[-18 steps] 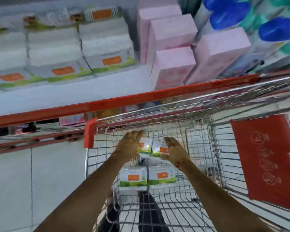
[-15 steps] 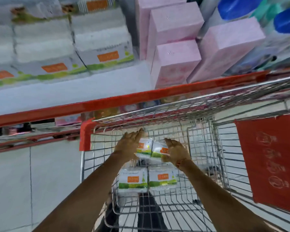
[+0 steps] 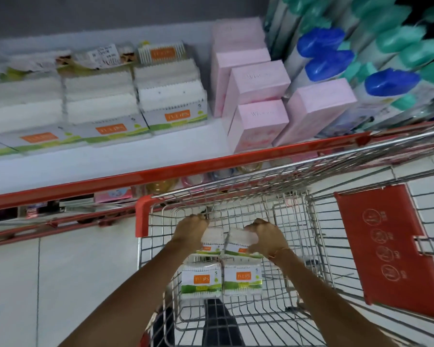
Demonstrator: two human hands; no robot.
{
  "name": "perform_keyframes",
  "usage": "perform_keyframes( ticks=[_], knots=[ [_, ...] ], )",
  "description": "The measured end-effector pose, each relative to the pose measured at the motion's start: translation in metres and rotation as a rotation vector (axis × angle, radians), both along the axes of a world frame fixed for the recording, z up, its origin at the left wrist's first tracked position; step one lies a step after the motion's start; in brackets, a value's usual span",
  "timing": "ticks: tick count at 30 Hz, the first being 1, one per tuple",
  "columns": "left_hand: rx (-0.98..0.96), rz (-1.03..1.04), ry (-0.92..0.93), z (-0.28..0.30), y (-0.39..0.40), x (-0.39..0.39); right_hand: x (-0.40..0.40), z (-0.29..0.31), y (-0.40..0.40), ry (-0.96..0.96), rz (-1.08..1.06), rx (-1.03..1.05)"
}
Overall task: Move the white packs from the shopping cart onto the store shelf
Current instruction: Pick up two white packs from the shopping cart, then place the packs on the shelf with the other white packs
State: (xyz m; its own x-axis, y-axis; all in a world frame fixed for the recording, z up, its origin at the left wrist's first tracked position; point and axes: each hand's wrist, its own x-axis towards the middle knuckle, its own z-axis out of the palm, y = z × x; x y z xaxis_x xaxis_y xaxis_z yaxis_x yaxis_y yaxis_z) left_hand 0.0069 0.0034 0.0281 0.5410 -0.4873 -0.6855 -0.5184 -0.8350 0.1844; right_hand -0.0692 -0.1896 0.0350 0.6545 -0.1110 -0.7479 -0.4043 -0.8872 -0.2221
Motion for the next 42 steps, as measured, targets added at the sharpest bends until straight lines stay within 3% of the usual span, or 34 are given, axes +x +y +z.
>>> perform_keyframes(
  ticks=[5, 12, 20, 29, 42],
  knots=[
    [-0.12, 0.066, -0.024, 0.061, 0.014, 0.0, -0.009, 0.065, 0.006, -0.063, -0.025, -0.051],
    [-0.325, 0.004, -0.2, 0.185, 0.049, 0.017, -0.008, 0.186, 0.03, -0.241, -0.059, -0.235],
    [-0.43, 0.123, -0.375, 0.267, 0.133, 0.061, 0.048, 0.278, 0.103, -0.549, 0.079, -0.181],
    [-0.267, 0.294, -0.547, 0.278, 0.259, 0.114, 0.139, 0.278, 0.214, -0.646, 0.292, -0.148],
    [-0.161, 0.376, -0.5, 0.242, 0.329, 0.144, 0.191, 0.234, 0.311, -0.484, 0.426, -0.143]
  ],
)
